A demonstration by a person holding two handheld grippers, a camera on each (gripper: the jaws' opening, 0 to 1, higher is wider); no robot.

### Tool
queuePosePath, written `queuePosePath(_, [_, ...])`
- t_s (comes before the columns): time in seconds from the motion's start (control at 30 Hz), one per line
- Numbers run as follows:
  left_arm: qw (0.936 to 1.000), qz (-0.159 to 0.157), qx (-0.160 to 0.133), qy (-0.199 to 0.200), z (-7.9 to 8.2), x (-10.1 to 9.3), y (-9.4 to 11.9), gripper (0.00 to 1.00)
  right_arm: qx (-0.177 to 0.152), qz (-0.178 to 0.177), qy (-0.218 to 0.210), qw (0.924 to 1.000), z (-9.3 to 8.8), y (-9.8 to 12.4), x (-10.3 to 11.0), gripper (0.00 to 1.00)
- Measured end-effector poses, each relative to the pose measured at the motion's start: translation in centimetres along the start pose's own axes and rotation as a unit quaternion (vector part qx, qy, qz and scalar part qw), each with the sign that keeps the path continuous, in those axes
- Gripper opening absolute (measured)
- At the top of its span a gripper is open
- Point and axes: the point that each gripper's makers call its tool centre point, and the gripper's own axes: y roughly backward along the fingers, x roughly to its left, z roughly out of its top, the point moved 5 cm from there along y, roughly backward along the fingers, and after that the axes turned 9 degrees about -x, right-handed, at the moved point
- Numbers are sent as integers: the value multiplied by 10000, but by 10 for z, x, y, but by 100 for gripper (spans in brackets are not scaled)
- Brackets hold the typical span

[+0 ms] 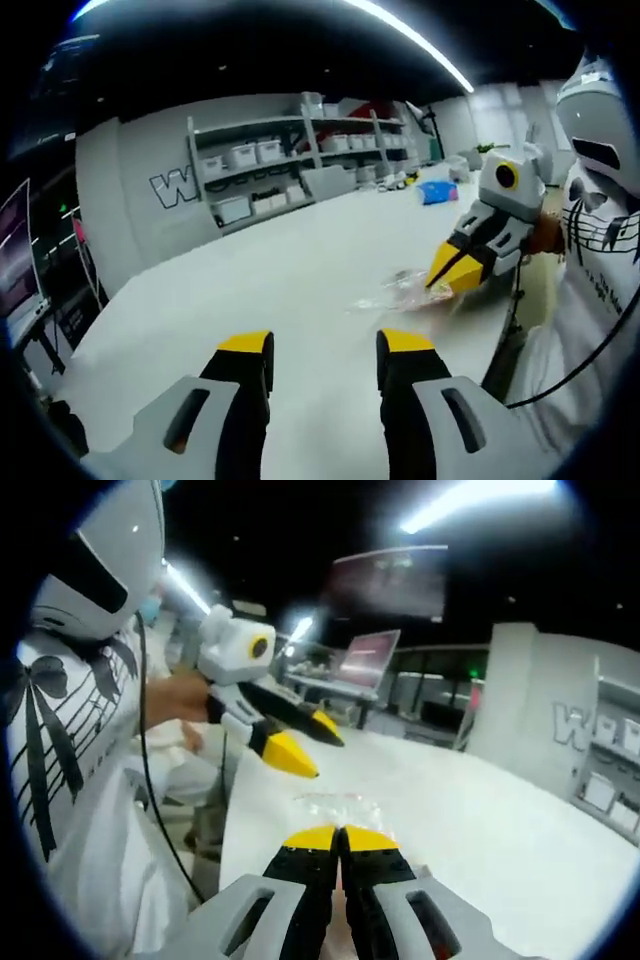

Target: Open the resealable bag by pulling the two sides of the seal apart until the entire bag opening is separated and visibly accessible.

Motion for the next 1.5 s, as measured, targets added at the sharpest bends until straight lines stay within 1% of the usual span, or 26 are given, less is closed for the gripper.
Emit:
queuePosePath(0.1, [9997,-104,11,-216,-1,-4,-1,35,-49,-58,-135,9999,0,1,-3,0])
queuePosePath(0.27, [9975,-233,187,-648,-6,-11,-5,33,-235,-163,-719,9970,0,5,-9,0])
queuePosePath(0.37, [9959,-283,138,-846,-4,-15,-6,30,-371,-223,-1122,9927,1,9,-13,0])
queuePosePath(0.4, [9955,-305,114,-890,-3,-16,-7,30,-389,-236,-1196,9918,1,9,-14,0])
queuePosePath(0.5, [9939,-344,-2,-1047,1,-17,-9,28,-415,-263,-1244,9910,2,10,-15,0])
queuePosePath(0.63, [9914,-324,-76,-1264,5,-18,-12,27,-434,-287,-1277,9904,3,10,-15,0])
queuePosePath(0.7, [9873,-335,-72,-1552,7,-18,-13,26,-443,-289,-1293,9902,3,9,-14,0])
queuePosePath(0.73, [9843,-364,-66,-1728,8,-20,-14,25,-441,-289,-1290,9902,3,9,-14,0])
queuePosePath(0.83, [9772,-480,-34,-2070,8,-25,-16,23,-436,-270,-1299,9902,4,8,-12,0])
queuePosePath(0.93, [9725,-568,-7,-2260,7,-29,-18,20,-438,-266,-1301,9902,4,7,-12,0])
queuePosePath(1.1, [9634,-583,148,-2611,1,-29,-18,19,-375,-249,-1230,9914,2,3,-9,0])
queuePosePath(1.3, [9555,-736,44,-2855,3,-33,-18,18,-370,-163,-1239,9915,3,0,-7,0])
queuePosePath(1.4, [9485,-843,-28,-3053,5,-36,-19,17,-371,-148,-1243,9914,3,0,-6,0])
queuePosePath(1.5, [9375,-964,-60,-3343,5,-40,-21,16,-378,-159,-1261,9912,4,1,-6,0])
